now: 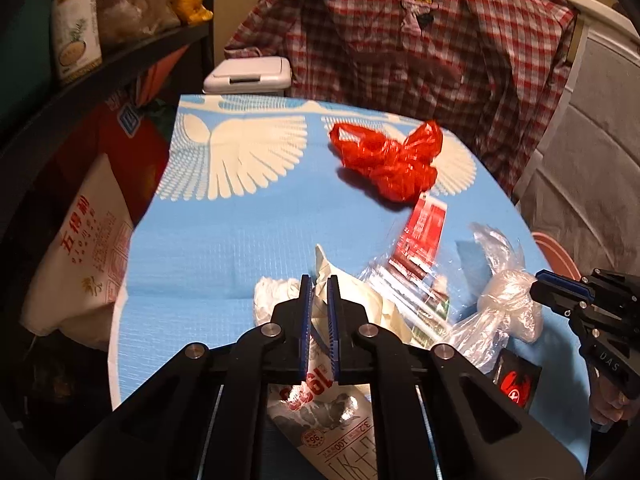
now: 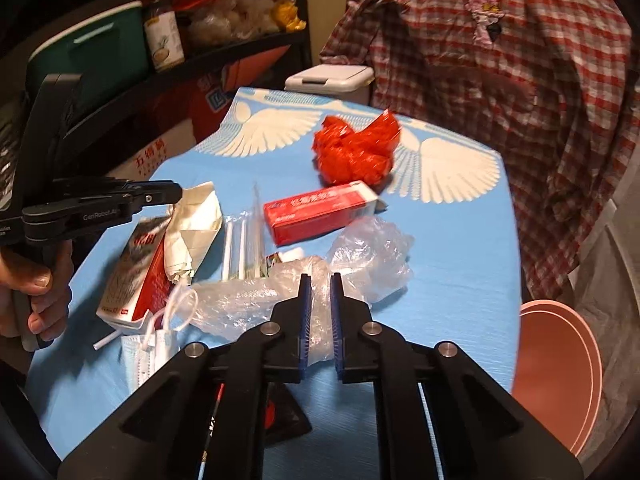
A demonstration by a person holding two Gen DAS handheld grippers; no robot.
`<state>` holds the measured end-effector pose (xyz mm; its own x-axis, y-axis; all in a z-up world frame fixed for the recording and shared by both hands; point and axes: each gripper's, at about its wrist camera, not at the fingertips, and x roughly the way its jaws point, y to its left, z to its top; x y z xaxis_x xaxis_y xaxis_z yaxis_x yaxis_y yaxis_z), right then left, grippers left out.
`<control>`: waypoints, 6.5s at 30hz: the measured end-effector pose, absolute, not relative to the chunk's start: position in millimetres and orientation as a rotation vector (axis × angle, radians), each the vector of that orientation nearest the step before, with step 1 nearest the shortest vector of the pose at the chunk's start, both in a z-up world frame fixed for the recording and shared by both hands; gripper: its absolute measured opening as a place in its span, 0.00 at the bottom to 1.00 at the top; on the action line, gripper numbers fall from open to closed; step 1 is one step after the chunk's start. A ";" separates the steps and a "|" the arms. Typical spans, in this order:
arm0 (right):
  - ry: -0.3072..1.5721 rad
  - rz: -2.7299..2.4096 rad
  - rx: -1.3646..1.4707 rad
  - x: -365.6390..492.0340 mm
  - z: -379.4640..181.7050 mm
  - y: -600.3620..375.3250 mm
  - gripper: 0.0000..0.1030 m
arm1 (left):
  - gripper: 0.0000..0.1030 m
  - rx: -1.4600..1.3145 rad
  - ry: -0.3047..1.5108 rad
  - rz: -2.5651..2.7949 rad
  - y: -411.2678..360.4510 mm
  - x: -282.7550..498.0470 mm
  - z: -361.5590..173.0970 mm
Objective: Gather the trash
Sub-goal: 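Grasp the white paper wrapper with the left tool while the right tool grasps the clear plastic bag, then carry the white wrapper and clear plastic bag over the pink bin, then open the right tool over the bin while the left tool releases its wrapper, then move both tools back over the table toward the tissue and clear wrapper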
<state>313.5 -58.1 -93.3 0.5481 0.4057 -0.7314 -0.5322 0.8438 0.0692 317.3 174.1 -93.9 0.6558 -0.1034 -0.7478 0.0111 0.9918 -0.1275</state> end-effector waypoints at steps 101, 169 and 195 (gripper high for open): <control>0.520 0.141 -0.009 244.7 24.5 -265.5 0.04 | 0.07 -0.118 0.535 -0.233 -17.5 254.9 32.0; 0.560 0.110 0.024 273.0 10.0 -258.8 0.24 | 0.09 -0.105 0.608 -0.271 -38.9 290.2 8.4; 0.634 0.439 -0.090 265.0 -20.8 -127.0 0.17 | 0.09 -0.131 0.609 -0.050 144.1 268.9 2.9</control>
